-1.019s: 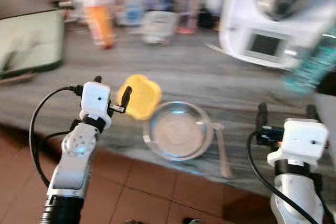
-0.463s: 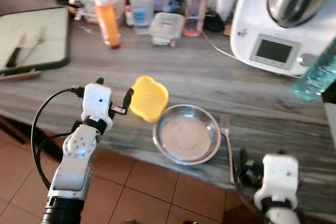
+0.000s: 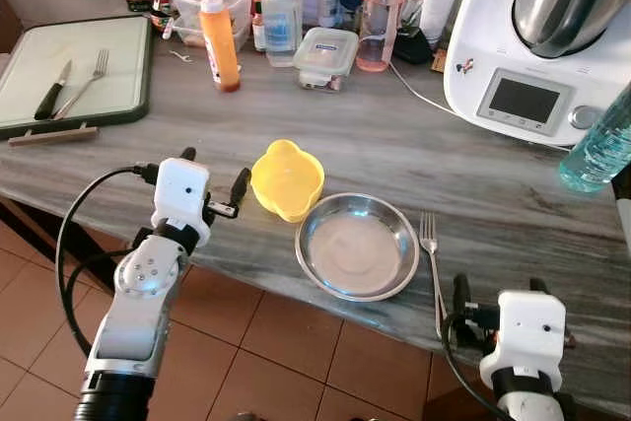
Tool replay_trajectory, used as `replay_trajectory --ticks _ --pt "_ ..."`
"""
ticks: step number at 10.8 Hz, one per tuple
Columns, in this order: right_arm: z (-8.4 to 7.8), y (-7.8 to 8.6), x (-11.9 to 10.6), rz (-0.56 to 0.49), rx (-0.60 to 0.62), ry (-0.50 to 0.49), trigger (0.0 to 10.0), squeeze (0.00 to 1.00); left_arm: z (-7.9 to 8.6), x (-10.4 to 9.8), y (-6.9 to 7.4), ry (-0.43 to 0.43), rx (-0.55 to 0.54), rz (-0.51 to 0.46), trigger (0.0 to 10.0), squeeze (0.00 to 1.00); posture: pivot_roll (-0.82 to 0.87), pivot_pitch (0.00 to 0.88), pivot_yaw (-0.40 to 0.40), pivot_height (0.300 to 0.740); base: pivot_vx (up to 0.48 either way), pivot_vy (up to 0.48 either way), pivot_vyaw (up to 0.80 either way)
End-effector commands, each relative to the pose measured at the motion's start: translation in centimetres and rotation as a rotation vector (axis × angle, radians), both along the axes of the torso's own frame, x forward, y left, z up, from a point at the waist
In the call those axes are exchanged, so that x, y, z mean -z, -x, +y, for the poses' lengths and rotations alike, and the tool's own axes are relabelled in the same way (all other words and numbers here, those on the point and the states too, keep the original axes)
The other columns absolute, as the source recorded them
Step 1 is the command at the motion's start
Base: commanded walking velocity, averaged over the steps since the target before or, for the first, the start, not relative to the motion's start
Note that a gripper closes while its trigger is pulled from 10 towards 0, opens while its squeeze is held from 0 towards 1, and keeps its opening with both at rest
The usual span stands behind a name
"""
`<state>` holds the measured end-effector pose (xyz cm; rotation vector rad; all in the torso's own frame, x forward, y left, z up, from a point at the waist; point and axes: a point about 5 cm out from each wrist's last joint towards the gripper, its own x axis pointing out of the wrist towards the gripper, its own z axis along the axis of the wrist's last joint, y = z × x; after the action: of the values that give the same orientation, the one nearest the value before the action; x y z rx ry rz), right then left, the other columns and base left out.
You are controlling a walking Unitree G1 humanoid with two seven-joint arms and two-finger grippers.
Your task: Setting the table
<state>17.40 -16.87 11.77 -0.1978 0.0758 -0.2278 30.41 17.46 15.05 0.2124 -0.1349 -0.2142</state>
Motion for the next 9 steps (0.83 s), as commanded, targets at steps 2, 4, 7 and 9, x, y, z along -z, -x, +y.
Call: replay_trajectory --ticks 2,4,7,9 --pt "-0.4 0.1 -0.8 -0.041 0.022 0.018 10.0 0.00 0.1 0.4 0.6 -0.024 0.001 0.002 10.0 0.00 0.08 0.113 0.008 0.740 0.000 0.000 -0.80" --pt "-0.5 0.2 -1.6 -0.089 0.026 0.062 10.0 0.00 0.9 0.9 1.8 -0.064 -0.029 -0.005 10.0 0.00 0.08 0.116 0.010 0.740 0.000 0.000 -0.80" --pt "-1.2 0.3 -2.8 -0.153 0.058 0.100 10.0 0.00 1.6 1.5 3.0 -0.074 -0.073 0.005 10.0 0.00 0.09 0.120 0.003 0.740 0.000 0.000 -0.80" --pt "-1.1 -0.2 -3.1 -0.173 0.040 0.116 10.0 0.00 1.3 1.1 2.8 -0.073 -0.076 -0.013 10.0 0.00 0.09 0.119 -0.002 0.740 0.000 0.000 -0.80"
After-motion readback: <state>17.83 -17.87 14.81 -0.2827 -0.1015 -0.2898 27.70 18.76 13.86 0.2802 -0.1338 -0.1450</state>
